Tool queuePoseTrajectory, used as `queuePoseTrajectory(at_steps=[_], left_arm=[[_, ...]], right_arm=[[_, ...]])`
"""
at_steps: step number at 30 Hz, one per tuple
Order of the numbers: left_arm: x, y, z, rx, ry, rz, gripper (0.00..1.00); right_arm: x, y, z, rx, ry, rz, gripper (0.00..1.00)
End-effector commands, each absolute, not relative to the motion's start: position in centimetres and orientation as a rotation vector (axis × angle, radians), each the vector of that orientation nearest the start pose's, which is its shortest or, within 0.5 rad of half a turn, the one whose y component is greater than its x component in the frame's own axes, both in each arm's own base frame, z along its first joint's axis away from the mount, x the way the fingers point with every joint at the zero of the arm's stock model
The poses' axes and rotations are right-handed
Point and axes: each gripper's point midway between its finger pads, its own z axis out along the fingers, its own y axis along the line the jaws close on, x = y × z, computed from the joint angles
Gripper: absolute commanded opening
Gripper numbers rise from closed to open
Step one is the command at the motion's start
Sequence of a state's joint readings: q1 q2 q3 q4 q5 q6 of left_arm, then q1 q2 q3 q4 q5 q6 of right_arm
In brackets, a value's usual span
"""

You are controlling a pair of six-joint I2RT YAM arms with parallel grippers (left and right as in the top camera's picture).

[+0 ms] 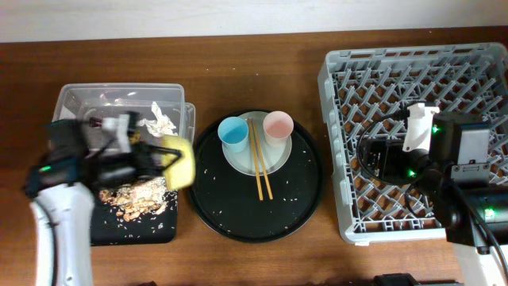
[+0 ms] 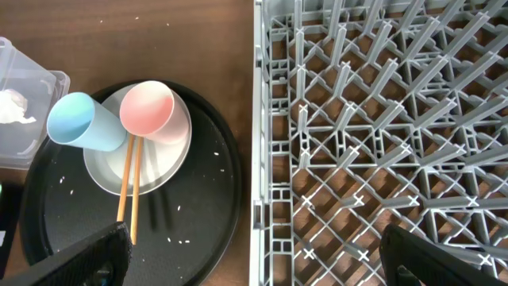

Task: Sort waste into correct bins and load items into the dishwasher rack
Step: 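Return the empty yellow bowl to the round tray and release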

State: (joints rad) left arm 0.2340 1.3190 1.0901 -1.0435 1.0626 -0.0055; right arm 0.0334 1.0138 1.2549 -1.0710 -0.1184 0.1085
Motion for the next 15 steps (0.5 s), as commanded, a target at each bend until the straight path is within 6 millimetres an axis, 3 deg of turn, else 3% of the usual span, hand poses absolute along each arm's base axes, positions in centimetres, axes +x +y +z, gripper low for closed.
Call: queuePoseTrajectory(at_steps=[1, 3, 4, 8, 12, 15], left_arm=[[27.5, -9.4, 17.1, -0.12, 2.738, -0.866, 0.01], [27.1, -10.8, 16.4, -0.069, 2.785, -0.768, 0.01], [27.0, -12.5, 16.2, -0.008, 2.792, -0.714, 0.01], [27.0, -15.0, 15.7, 0.007, 2.778, -0.521, 0.01], [26.1, -18.4, 15.4, 0.109, 2.755, -0.469, 0.01], [25.7, -19.0, 14.2, 0.143, 2.765, -0.35, 0.01]], right_arm=[[27.0, 3.0, 28.1, 0.033, 2.384, 0.214, 0.98], [27.0, 3.0, 28.1, 0.033, 2.384, 0.214, 0.98], [27.0, 3.0, 28.1, 0.033, 2.384, 0.214, 0.98], [27.0, 3.0, 28.1, 0.033, 2.384, 0.214, 0.98], [27.0, 2.9, 28.1, 0.034, 2.384, 0.21, 0.98], [27.0, 2.9, 28.1, 0.034, 2.385, 0.21, 0.98]])
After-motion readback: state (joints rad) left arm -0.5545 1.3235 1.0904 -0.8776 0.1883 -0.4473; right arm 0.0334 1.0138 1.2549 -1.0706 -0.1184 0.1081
